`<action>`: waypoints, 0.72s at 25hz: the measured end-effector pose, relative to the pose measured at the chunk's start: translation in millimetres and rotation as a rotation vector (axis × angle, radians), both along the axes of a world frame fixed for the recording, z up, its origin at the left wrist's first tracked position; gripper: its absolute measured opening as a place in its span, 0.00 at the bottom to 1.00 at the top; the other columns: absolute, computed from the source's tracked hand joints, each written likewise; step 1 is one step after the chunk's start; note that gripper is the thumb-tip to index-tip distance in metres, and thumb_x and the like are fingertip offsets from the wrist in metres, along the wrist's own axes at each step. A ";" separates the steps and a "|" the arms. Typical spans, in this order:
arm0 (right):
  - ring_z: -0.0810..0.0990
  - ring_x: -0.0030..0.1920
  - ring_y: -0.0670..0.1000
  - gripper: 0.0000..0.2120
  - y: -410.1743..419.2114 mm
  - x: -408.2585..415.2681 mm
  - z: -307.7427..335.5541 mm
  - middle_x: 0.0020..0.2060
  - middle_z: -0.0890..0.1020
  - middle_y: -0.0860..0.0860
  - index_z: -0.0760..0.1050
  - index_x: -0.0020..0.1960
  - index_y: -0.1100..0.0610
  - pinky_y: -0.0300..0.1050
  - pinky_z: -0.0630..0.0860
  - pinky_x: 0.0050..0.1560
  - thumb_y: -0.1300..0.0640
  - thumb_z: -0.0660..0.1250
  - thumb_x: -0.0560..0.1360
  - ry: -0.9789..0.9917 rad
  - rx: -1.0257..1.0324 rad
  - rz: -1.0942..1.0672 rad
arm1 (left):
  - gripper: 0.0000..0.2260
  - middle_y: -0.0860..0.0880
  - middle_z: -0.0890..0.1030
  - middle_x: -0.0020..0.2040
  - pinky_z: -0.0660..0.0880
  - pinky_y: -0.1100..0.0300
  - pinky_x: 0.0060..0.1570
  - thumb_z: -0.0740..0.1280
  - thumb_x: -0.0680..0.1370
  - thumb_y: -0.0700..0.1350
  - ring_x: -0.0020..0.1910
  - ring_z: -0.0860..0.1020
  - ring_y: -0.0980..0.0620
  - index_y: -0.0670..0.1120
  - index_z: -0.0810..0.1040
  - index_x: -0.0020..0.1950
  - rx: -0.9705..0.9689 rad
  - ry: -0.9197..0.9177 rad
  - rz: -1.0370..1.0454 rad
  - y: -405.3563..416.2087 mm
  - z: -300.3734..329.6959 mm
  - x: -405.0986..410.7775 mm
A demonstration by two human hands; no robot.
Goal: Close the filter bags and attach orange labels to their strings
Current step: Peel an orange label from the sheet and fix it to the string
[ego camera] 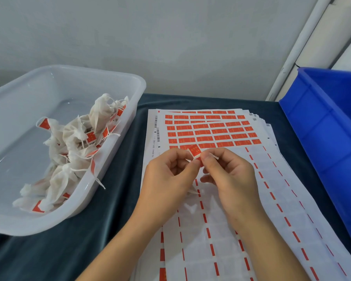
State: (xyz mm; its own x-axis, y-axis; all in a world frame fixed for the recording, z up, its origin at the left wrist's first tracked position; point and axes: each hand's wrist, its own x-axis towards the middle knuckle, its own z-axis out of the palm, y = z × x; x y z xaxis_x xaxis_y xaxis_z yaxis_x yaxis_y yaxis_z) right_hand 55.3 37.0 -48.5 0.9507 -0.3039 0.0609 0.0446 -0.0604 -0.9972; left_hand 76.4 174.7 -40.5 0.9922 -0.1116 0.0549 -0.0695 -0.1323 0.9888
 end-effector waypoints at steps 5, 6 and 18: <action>0.85 0.43 0.44 0.04 -2.3 0.4 -1.3 0.41 0.87 0.43 0.85 0.49 0.47 0.37 0.82 0.39 0.50 0.71 0.80 0.022 0.018 -0.039 | 0.10 0.51 0.83 0.38 0.80 0.64 0.37 0.76 0.77 0.45 0.37 0.82 0.52 0.51 0.75 0.48 0.002 -0.131 0.051 1.7 0.9 -3.3; 0.86 0.43 0.45 0.04 -2.7 0.6 -1.6 0.40 0.87 0.44 0.85 0.49 0.48 0.38 0.83 0.40 0.50 0.71 0.80 0.027 0.021 -0.038 | 0.10 0.52 0.82 0.39 0.80 0.62 0.38 0.76 0.77 0.45 0.39 0.82 0.51 0.51 0.74 0.46 0.033 -0.198 0.051 1.9 0.6 -5.0; 0.85 0.46 0.45 0.07 -0.8 -0.8 2.9 0.41 0.87 0.43 0.86 0.48 0.42 0.39 0.84 0.42 0.50 0.69 0.81 -0.011 0.031 0.009 | 0.08 0.65 0.81 0.46 0.78 0.70 0.45 0.75 0.79 0.49 0.47 0.80 0.55 0.60 0.82 0.55 0.209 -0.424 0.138 -0.7 -1.8 -5.5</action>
